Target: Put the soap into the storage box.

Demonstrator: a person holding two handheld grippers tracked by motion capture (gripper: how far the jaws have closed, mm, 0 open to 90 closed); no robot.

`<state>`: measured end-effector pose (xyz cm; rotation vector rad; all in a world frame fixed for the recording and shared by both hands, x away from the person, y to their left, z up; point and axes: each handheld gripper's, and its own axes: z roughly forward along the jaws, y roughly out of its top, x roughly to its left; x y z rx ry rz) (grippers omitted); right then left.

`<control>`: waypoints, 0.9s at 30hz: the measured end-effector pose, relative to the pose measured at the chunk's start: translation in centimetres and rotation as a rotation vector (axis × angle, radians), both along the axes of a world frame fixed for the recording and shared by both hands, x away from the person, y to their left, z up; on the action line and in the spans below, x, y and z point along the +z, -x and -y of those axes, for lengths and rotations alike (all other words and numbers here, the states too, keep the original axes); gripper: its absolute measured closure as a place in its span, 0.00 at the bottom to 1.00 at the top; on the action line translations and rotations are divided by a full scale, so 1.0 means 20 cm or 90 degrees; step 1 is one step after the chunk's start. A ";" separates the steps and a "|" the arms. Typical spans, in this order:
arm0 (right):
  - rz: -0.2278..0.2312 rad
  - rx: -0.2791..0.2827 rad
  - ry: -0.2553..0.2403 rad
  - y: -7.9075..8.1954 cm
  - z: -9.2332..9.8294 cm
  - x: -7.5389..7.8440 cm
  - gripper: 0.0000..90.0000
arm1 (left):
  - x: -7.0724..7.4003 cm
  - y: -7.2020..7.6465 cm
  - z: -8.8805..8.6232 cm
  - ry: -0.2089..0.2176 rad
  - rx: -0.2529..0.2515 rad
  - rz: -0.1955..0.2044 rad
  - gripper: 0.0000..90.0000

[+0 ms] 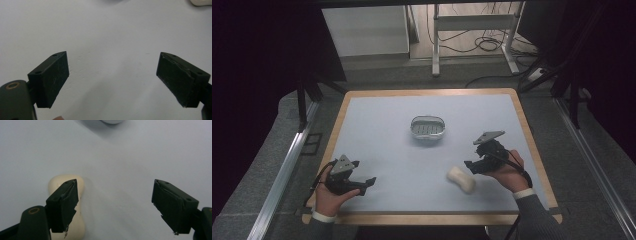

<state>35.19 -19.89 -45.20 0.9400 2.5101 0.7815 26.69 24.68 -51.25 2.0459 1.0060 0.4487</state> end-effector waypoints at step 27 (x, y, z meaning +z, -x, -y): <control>-0.089 0.028 0.070 0.04 -0.12 -0.12 0.23 | 0.00 0.00 0.00 -0.007 -0.004 -0.003 0.13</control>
